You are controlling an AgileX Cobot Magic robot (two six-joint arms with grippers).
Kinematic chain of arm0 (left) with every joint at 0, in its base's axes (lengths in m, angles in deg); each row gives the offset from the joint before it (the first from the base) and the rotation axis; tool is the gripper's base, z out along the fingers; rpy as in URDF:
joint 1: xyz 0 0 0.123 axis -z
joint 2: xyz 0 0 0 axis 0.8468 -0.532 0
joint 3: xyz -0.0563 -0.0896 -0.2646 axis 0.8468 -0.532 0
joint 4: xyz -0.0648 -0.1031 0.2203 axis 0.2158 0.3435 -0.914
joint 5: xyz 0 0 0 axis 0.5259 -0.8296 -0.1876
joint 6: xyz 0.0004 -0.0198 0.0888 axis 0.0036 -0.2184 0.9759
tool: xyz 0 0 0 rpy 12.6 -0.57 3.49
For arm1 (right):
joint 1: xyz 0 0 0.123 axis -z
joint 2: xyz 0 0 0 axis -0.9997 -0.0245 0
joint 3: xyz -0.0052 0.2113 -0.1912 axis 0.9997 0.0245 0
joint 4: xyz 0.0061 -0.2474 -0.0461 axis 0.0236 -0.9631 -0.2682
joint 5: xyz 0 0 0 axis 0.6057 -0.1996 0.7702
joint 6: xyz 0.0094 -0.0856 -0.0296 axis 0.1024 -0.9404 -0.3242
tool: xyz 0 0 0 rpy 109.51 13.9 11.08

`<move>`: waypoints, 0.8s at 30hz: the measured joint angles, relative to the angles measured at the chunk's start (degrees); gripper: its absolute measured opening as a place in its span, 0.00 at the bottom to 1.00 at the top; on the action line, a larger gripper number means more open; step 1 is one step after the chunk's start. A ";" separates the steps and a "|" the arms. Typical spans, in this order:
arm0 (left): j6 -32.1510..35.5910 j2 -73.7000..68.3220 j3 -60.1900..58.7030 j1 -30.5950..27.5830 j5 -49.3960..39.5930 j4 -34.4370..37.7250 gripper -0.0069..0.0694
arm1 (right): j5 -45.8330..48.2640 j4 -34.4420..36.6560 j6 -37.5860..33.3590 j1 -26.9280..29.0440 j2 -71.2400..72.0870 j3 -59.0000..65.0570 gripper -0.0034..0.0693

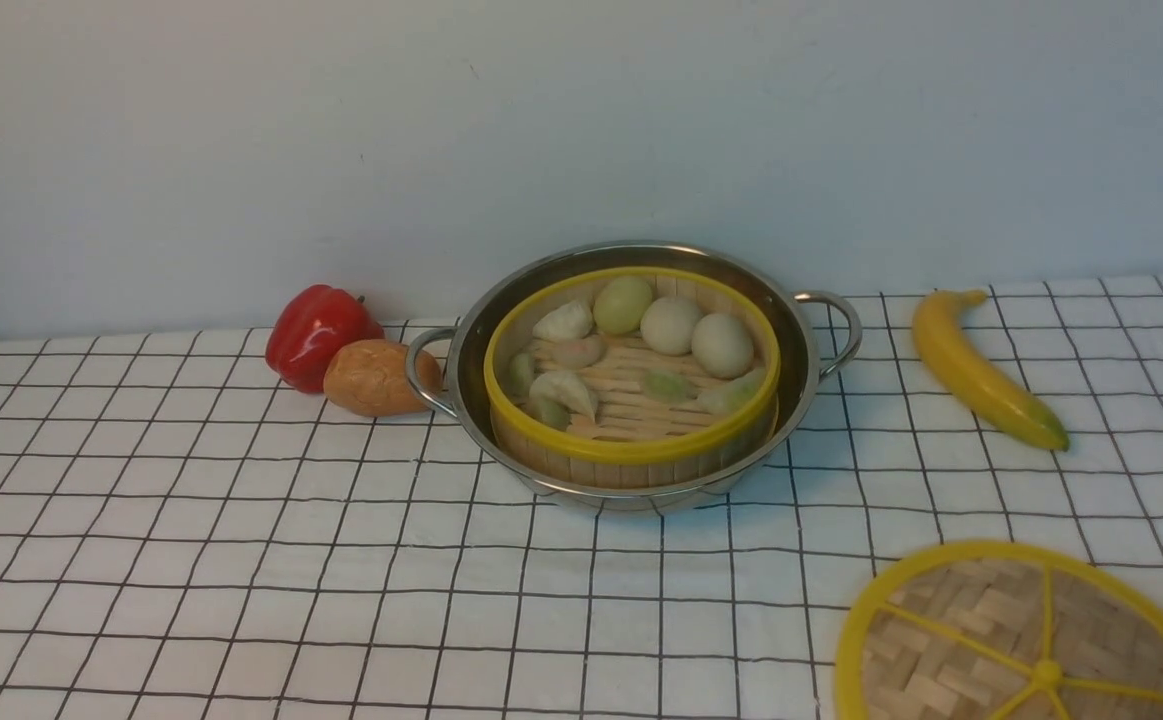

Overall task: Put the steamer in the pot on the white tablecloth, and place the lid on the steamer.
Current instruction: 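Move the gripper down to the bamboo steamer lid and grasp its center knob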

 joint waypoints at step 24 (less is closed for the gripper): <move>0.05 0.10 -0.02 0.00 0.00 0.00 0.29 | -6.93 0.96 2.38 0.00 0.07 -11.88 0.38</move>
